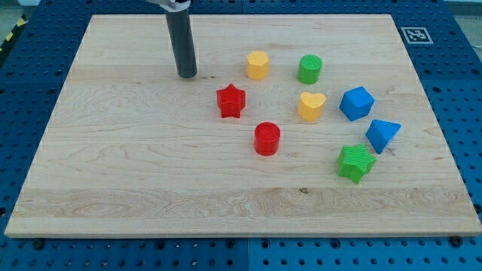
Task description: Touch the yellow hexagon at the bottom
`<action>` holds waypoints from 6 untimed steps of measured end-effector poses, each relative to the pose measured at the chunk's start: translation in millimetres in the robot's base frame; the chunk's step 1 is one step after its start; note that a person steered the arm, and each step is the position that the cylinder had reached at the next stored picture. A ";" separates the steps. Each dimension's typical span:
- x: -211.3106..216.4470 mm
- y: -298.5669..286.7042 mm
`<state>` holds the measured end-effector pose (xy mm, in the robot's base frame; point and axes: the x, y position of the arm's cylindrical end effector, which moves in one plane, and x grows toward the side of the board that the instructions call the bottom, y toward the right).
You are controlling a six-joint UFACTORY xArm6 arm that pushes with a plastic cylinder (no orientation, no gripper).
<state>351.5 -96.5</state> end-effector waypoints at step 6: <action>5.1 30.3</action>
